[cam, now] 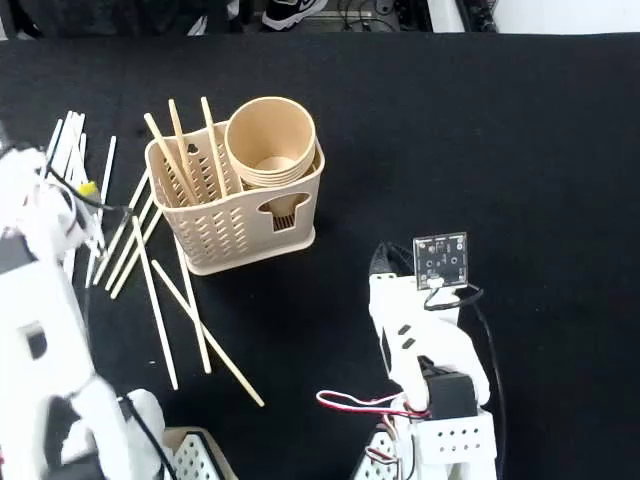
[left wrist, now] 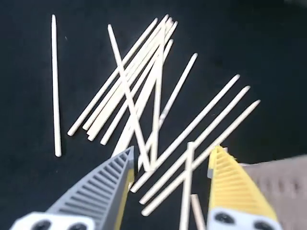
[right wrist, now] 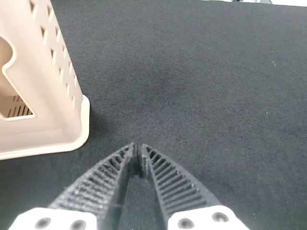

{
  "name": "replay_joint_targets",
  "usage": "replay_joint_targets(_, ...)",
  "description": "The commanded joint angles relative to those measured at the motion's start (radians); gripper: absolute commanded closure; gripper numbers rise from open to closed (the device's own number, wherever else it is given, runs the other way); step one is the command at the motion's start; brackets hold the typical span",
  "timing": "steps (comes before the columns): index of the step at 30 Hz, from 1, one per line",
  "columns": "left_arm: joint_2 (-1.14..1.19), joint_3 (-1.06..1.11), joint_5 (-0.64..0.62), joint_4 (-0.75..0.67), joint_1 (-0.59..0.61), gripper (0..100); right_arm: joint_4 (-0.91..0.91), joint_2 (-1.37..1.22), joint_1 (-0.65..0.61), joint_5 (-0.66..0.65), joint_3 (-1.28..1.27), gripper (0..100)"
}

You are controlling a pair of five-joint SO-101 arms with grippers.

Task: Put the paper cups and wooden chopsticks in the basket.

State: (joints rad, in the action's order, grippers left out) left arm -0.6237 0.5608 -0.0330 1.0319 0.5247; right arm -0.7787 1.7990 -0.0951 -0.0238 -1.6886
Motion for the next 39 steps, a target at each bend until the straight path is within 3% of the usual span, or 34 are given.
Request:
replay_joint_targets(1, 0.310, -0.209, 0.115, 0.005, 0.019, 75, -0.003, 0.070, -0.011, -0.011, 0.004, 97.9)
replay_joint_targets(11, 0.942, -0.796, 0.249, 0.117, 0.137, 75, -0.003, 0.070, -0.011, -0.011, 0.004, 97.9)
replay_joint_targets(17, 1.206, -1.210, 0.345, 0.299, 0.136, 75, -0.003, 0.070, -0.011, -0.011, 0.004, 97.9)
replay_joint_targets(22, 1.462, -1.478, 0.434, 0.324, 0.133, 75, -0.003, 0.070, -0.011, -0.011, 0.004, 97.9)
replay_joint_targets(29, 1.780, -1.811, 0.430, 0.330, 0.145, 76, -0.003, 0.070, -0.011, -0.011, 0.004, 97.9)
replay_joint_targets(34, 1.944, -1.972, 0.365, 0.339, 0.147, 86, -0.003, 0.070, -0.011, -0.011, 0.004, 97.9)
replay_joint_targets(37, 1.989, -2.084, 0.371, 0.414, 0.142, 97, -0.003, 0.070, -0.011, -0.011, 0.004, 97.9)
replay_joint_targets(39, 2.004, -2.164, 0.371, 0.486, 0.140, 96, -0.003, 0.070, -0.011, -0.011, 0.004, 97.9)
